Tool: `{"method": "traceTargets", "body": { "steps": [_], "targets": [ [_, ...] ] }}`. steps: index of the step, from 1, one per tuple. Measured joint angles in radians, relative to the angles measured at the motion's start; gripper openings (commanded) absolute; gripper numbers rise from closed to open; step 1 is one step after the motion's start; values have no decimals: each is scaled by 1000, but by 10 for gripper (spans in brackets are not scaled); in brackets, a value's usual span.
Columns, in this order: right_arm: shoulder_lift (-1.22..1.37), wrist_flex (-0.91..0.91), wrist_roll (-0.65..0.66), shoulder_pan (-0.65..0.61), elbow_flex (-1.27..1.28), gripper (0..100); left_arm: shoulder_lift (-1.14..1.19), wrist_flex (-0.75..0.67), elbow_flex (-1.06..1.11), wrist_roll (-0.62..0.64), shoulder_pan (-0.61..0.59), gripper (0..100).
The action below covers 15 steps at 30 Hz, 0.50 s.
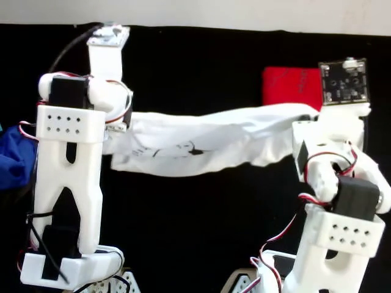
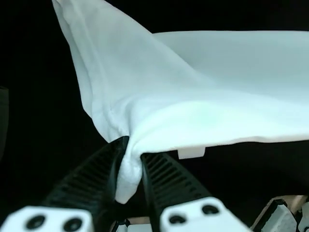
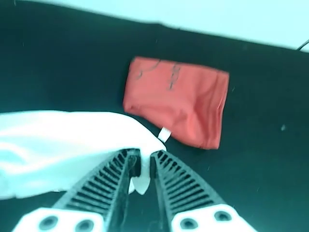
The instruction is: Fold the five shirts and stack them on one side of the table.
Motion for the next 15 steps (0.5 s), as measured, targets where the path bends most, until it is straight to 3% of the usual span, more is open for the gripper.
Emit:
{"method": "traceTargets", "body": {
  "steps": [15],
  "targets": [
    [0,-150,0,46,-58,5,0,2,-321,0,-35,8]
  ]
}}
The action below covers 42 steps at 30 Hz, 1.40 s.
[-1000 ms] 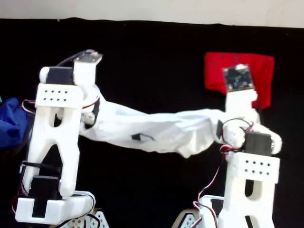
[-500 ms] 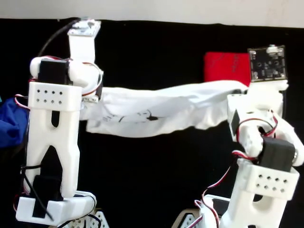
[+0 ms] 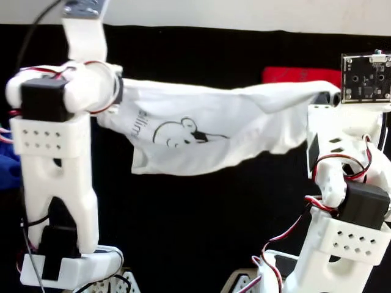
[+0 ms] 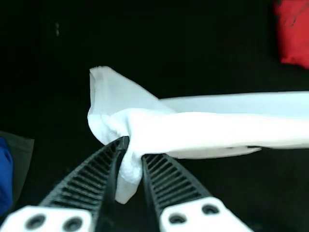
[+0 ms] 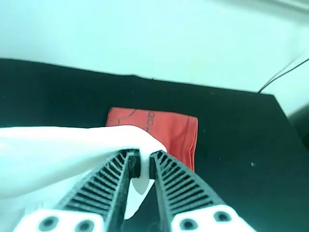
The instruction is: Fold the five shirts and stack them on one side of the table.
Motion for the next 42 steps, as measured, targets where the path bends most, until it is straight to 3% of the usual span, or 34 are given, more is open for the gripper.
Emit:
{"method": "traceTargets", "body": {
  "steps": [6,18,30,42],
  "targets": [
    [0,-58,0,0,-12,5,-3,15,-130,0,-44,8],
    [-6,-114,0,0,-315,5,-25,83,-428,15,-44,8],
    [-8,-114,0,0,-143,5,-31,95,-218,31,-44,8],
    [-9,-114,46,3,-411,5,-290,95,-215,31,-44,8]
  ]
}}
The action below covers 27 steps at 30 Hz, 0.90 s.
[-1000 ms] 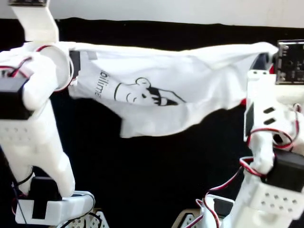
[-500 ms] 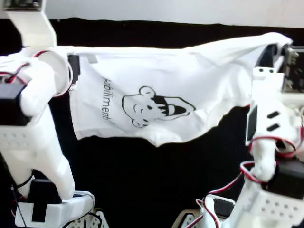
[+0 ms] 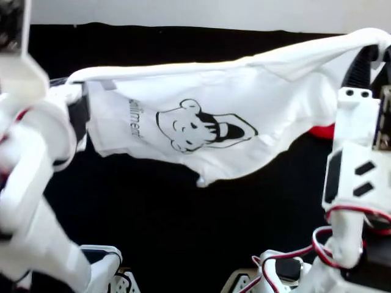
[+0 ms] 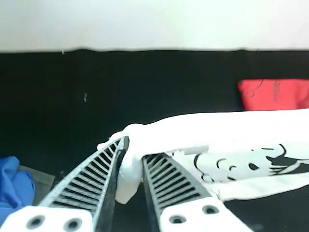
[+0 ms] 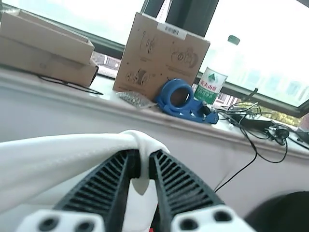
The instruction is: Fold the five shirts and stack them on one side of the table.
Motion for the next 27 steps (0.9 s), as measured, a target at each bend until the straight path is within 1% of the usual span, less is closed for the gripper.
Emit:
{"method": "traceTargets", "body": {
  "steps": [6,14,20,27],
  "targets": [
    [-2,0,0,0,-92,5,-68,0,26,0,0,8],
    [-5,-71,0,0,-94,5,-69,-15,173,0,0,8],
    [-6,-72,0,0,-23,5,-89,-28,160,0,0,8],
    [-29,-71,0,2,-20,5,-192,-28,110,0,0,8]
  ]
}}
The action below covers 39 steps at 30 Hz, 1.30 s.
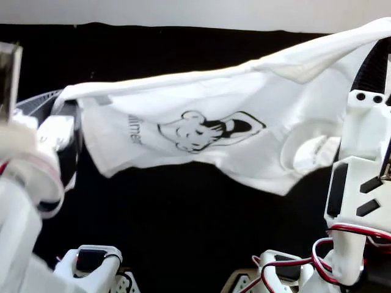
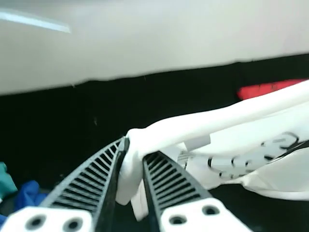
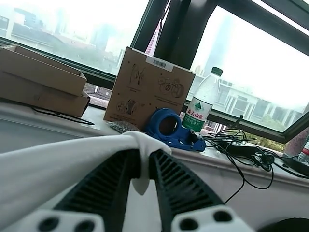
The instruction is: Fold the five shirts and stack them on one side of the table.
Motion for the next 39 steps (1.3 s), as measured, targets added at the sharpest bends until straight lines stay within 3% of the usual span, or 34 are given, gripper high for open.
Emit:
{"method": "traceTargets", "body": {
  "steps": [13,25,32,39],
  "targets": [
    [-87,186,0,3,-28,5,-61,0,-2,0,0,8],
    [-87,196,0,3,-31,5,-81,0,74,0,0,8],
    [-86,206,0,3,-140,5,-215,0,69,0,0,8],
    [-87,341,-8,3,-299,5,-305,0,64,0,0,8]
  ]
}}
